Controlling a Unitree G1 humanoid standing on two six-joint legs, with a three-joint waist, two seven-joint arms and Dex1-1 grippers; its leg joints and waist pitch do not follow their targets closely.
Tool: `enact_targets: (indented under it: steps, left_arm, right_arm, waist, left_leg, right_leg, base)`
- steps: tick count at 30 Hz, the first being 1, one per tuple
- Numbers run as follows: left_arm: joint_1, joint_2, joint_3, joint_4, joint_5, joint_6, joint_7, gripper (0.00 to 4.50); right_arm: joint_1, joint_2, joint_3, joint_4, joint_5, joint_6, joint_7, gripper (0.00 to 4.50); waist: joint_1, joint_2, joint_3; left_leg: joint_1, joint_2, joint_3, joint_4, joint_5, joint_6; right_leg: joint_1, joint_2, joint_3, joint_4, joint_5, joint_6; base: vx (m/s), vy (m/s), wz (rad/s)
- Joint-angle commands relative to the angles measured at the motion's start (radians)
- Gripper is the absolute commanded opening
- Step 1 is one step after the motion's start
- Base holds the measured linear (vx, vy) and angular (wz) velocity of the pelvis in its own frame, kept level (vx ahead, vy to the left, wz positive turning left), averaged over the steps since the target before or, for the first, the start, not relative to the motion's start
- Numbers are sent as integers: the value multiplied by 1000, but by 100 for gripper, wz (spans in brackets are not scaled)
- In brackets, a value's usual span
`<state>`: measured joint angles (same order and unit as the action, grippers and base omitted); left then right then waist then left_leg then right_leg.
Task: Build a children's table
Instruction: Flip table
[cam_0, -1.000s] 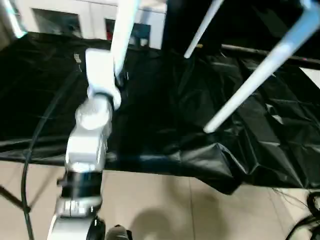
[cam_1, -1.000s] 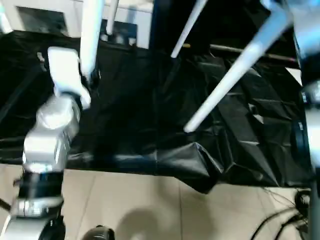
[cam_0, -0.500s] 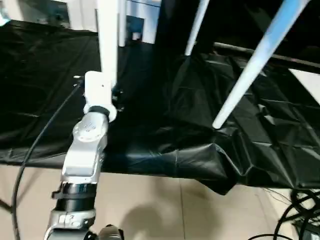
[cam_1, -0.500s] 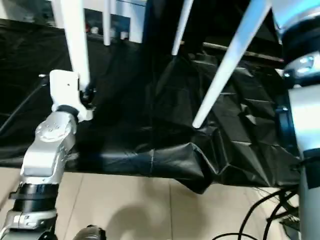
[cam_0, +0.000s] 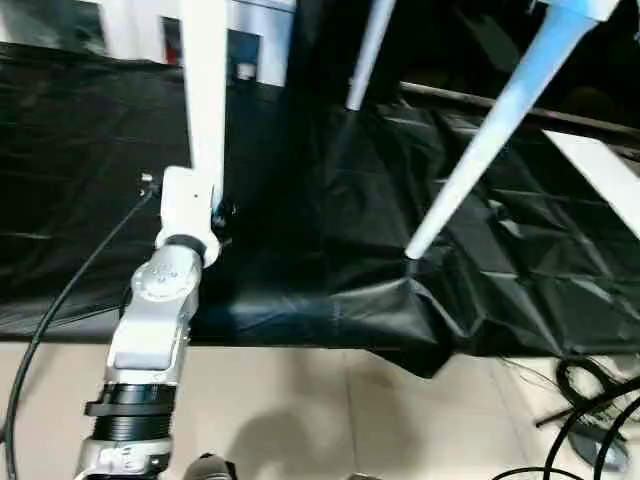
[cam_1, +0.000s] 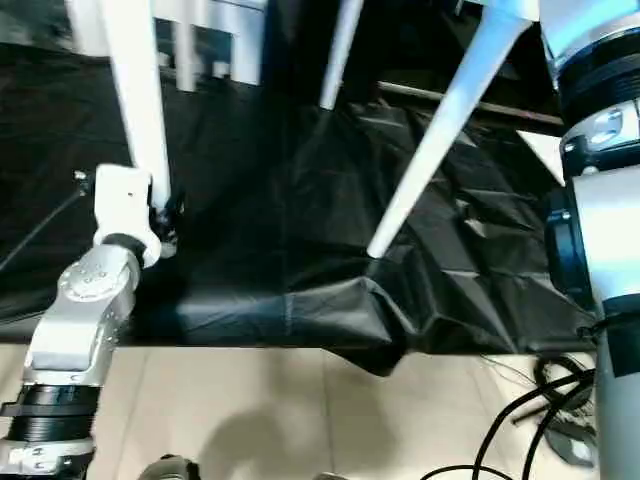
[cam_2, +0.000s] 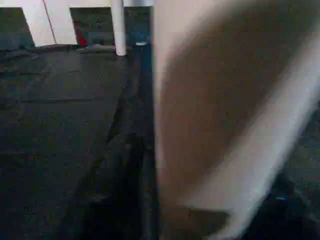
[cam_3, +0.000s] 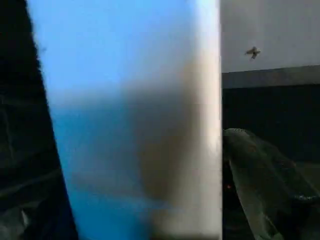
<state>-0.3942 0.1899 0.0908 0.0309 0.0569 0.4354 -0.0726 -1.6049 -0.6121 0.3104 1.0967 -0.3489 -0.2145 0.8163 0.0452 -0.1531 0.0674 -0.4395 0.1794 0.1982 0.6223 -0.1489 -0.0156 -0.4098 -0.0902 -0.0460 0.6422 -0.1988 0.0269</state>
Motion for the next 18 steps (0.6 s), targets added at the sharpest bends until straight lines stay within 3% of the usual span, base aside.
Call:
enact_targets:
  steps: [1,5,7,8,9,10,11,12,15,17,18]
  left_arm:
    - [4,8,29,-5,19,17,27,289]
    - [11,15,42,-12,26,23,46,317]
    - [19,18,41,-14,24,25,50,350]
    - [20,19,41,-13,23,25,50,357]
    - [25,22,40,-10,20,25,48,357]
    - [29,26,39,-8,20,25,47,359]
    - [29,26,39,-8,20,25,47,361]
    - [29,30,41,-5,15,25,39,388]
    - [22,52,49,22,8,8,19,400]
    - [13,65,52,37,6,2,15,406]
    - [3,78,54,55,3,-4,5,421]
  right_arm:
    - [35,-15,-41,-8,47,-25,57,382]
    - [78,-4,-79,-66,111,-97,88,411]
    - [108,2,-96,-102,132,-132,73,435]
    - [115,3,-98,-111,137,-140,71,443]
    - [136,7,-104,-134,152,-160,70,443]
    - [153,14,-113,-155,174,-181,75,447]
    - [153,14,-113,-155,174,-181,75,449]
    - [175,30,-145,-187,214,-196,75,449]
    - [216,64,-206,-259,306,-195,94,449]
    - [234,70,-226,-295,340,-189,109,449]
    - [258,74,-249,-350,390,-174,126,449]
  waist:
    - [0,32,-68]
    - [0,25,-74]
    - [3,25,-75]
    - [-1,24,-74]
    - [1,23,-76]
    - [4,23,-77]
    - [6,22,-76]
    - [7,23,-75]
    - [7,26,-76]
    - [12,33,-76]
    - [16,38,-77]
  left_leg:
    - [48,56,-39,-79,-461,-96]
    - [41,56,-37,-76,-358,-69]
    - [46,56,-32,-71,-326,-51]
    - [41,56,-33,-72,-322,-39]
    - [41,55,-32,-71,-313,-36]
    - [50,57,-29,-67,-302,-34]
    - [48,56,-27,-67,-295,-27]
    - [49,57,-27,-69,-302,-27]
    - [50,59,-29,-71,-326,-35]
    - [58,59,-29,-73,-334,-48]
    - [60,59,-29,-73,-342,-57]
  right_leg:
    - [9,-45,31,-74,-212,-165]
    - [25,-45,30,-63,-105,-180]
    - [23,-44,31,-62,-69,-194]
    - [27,-44,32,-60,-65,-196]
    - [29,-45,31,-61,-67,-194]
    - [23,-44,32,-61,-61,-199]
    - [25,-42,33,-61,-59,-204]
    - [25,-42,32,-62,-74,-205]
    - [23,-43,33,-63,-99,-199]
    - [19,-40,32,-65,-100,-197]
    - [18,-37,31,-64,-100,-198]
  base:
    - [0,0,0]
    - [0,0,0]
    - [0,0,0]
    - [0,0,0]
    - [0,0,0]
    - [0,0,0]
    - [0,0,0]
    - [0,0,0]
    - [0,0,0]
    - [0,0,0]
    - [0,0,0]
